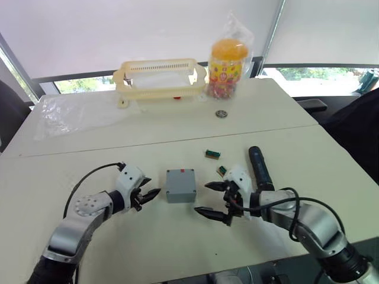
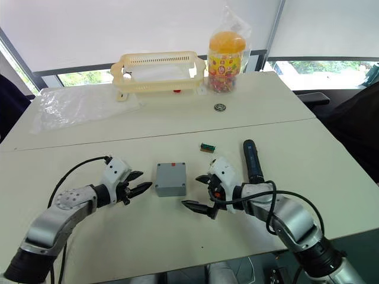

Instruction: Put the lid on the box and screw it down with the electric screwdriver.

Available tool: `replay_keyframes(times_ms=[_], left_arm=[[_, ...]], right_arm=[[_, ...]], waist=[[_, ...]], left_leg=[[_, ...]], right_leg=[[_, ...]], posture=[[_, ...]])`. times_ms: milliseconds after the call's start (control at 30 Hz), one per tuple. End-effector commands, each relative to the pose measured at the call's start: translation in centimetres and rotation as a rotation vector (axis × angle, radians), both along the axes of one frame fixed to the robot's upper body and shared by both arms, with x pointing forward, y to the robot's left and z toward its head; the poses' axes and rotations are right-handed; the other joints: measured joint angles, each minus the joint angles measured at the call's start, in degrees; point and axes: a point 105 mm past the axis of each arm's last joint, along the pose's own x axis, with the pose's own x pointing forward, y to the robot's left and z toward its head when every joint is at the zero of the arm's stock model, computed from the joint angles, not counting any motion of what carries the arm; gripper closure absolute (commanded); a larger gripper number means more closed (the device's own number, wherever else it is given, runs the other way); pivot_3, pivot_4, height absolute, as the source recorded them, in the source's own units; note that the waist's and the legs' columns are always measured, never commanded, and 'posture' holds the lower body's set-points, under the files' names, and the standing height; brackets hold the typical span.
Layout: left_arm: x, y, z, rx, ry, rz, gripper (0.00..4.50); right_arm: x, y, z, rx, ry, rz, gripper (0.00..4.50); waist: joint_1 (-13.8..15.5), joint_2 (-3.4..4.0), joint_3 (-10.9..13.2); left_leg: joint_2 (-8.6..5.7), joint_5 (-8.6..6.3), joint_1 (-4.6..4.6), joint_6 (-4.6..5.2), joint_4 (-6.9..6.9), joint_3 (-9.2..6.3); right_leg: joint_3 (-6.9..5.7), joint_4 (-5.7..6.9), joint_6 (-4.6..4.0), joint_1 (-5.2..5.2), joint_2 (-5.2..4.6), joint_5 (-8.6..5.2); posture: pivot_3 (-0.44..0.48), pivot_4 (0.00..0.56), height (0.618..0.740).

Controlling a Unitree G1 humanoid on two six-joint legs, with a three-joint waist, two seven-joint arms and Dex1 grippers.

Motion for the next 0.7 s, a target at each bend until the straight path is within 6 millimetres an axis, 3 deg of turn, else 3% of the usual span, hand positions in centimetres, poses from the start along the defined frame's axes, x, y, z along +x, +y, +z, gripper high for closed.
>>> replay_keyframes(times_ms=[33,167,533,700], left_arm=[[0.5,-0.6,0.8,0.019,-0.054,-0.017,1.93],[1.1,-1.2,0.8,0.039,-0.068,-0.038,1.93],[4.4,-3.0,1.2,0.078,-0.121,-0.108,1.93],[4.9,-2.4,1.0,0.092,-0.125,-0.116,1.93]], right_arm=[[-0.2,1.2,-0.2,0.004,-0.009,0.025,0.04],[-1.3,1.8,-1.4,-0.017,0.081,0.056,0.04],[-2.2,5.2,-0.1,0.113,0.124,0.095,0.04],[-2.1,4.6,-0.2,0.117,0.15,0.063,0.04]], waist=[[-0.1,-0.01,0.0],[0.0,0.0,0.0],[-0.1,-0.02,0.0],[-0.1,-0.02,0.0]], left_leg=[[0.0,0.0,0.0,0.0,0.0,0.0],[0.0,0.0,0.01,0.0,0.0,0.0],[-0.01,0.0,0.08,0.0,0.0,-0.02],[-0.01,0.0,0.08,0.0,0.01,-0.02]], right_leg=[[0.0,0.0,0.0,0.0,0.0,0.0],[0.0,0.02,0.0,0.01,-0.01,0.0],[-0.02,0.11,0.01,0.05,0.02,0.01],[-0.02,0.14,0.01,0.05,0.02,0.01]], posture=[[0.0,0.15,0.74],[0.0,0.15,0.74],[0.0,0.15,0.74],[0.0,0.15,0.74]])
